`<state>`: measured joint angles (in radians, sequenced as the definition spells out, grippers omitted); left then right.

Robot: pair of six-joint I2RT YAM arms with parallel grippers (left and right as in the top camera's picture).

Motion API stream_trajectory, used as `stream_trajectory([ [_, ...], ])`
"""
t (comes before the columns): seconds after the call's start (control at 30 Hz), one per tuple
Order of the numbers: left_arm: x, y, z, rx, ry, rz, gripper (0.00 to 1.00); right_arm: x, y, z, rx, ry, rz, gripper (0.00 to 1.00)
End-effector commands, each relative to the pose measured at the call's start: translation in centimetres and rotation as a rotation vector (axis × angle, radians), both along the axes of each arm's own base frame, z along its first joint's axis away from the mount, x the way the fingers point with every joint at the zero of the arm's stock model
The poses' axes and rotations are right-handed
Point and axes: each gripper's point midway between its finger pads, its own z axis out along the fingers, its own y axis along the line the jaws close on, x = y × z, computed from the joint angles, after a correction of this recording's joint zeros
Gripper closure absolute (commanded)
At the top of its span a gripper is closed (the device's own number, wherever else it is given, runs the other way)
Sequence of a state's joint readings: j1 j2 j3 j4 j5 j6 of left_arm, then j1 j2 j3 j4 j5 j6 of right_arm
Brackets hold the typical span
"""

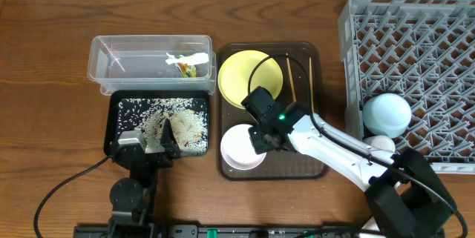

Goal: Sort waste into correct bins and load items into the dishwasher rack
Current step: 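Reach right gripper to the white bowl on the brown tray and grasp, then carry the white bowl to the rack and set it upright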

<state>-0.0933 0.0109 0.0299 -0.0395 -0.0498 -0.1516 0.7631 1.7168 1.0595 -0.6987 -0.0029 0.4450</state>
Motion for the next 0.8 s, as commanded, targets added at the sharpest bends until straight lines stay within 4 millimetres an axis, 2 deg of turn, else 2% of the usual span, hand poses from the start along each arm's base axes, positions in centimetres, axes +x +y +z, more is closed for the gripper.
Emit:
stream_trajectory([
  [0.0,0.0,0.0,-1.8,0.02,0.046,-0.003,0.1,1.8,-1.9,1.7,-0.055,-0.098,-0.058,0.99],
  [0.1,0.0,0.0,-1.8,0.02,0.046,-0.003,0.1,2.5,-2.9,3.2,-0.048,-0.135,-0.087,0.99],
  [0.2,0.0,0.0,-1.8,0.02,0.046,-0.003,0.1,3.3,-5.5,5.7,-0.095,-0.218,-0.174,0.99],
  [0.33,0.0,0.0,-1.8,0.02,0.046,-0.003,0.1,4.5,-12.5,11.3,-0.228,-0.436,-0.415,0.99],
  [0.4,0.0,0.0,-1.8,0.02,0.046,-0.003,0.1,4.7,-17.0,15.5,-0.328,-0.598,-0.532,0.99],
  [0.47,0.0,0.0,-1.8,0.02,0.046,-0.003,0.1,4.3,-21.1,19.4,-0.418,-0.748,-0.642,0.99],
  [0.53,0.0,0.0,-1.8,0.02,0.046,-0.003,0.1,3.4,-24.2,22.5,-0.493,-0.855,-0.726,0.99],
  [0.63,0.0,0.0,-1.8,0.02,0.046,-0.003,0.1,1.6,-28.6,25.8,-0.617,-0.941,-0.829,0.99],
  [0.77,0.0,0.0,-1.8,0.02,0.046,-0.003,0.1,-0.3,-33.1,27.4,-0.768,-0.953,-0.977,0.99],
])
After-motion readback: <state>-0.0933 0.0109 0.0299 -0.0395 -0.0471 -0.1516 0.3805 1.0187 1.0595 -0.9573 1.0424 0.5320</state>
